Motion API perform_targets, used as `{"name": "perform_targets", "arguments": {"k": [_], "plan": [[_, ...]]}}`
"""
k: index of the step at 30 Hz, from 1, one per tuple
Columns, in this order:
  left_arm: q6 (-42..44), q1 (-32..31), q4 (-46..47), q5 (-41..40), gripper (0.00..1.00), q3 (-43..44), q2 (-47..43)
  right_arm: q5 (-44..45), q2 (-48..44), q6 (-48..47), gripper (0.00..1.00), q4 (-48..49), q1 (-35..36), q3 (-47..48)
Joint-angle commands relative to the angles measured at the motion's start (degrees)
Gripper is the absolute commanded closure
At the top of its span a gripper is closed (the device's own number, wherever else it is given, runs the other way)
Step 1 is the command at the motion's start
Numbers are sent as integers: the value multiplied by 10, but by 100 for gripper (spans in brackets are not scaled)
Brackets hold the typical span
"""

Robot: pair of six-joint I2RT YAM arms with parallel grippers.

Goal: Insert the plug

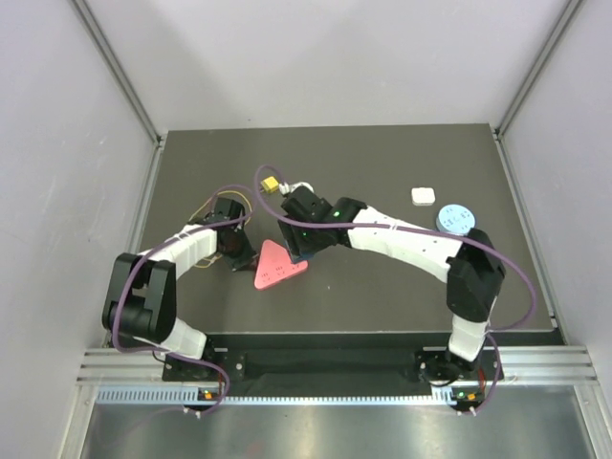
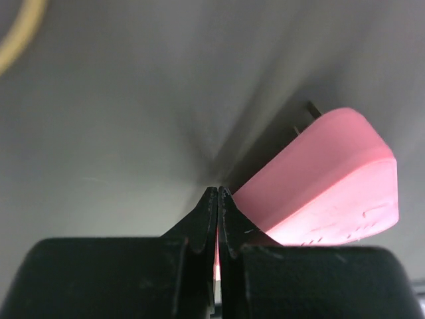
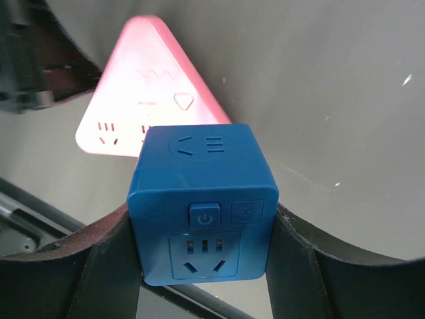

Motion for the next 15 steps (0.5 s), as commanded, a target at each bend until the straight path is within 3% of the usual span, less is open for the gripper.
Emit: {"name": "perform_targets", "arguments": {"k": [1, 9, 11, 13, 15], "plan": [[-5, 6, 47, 59, 100, 2, -6, 15, 12, 31, 100, -9, 16, 43], [34, 144, 6, 101, 100, 40, -48, 12, 54, 38, 100, -38, 27, 67], [53, 164, -3, 132, 73, 47, -50, 7, 54, 23, 100, -35, 27, 62], [78, 165, -33, 134, 55, 63, -45, 5, 53, 12, 100, -31, 27, 61], [83, 166, -42, 134, 50, 63, -50, 5, 56, 7, 100, -31, 26, 59]]}}
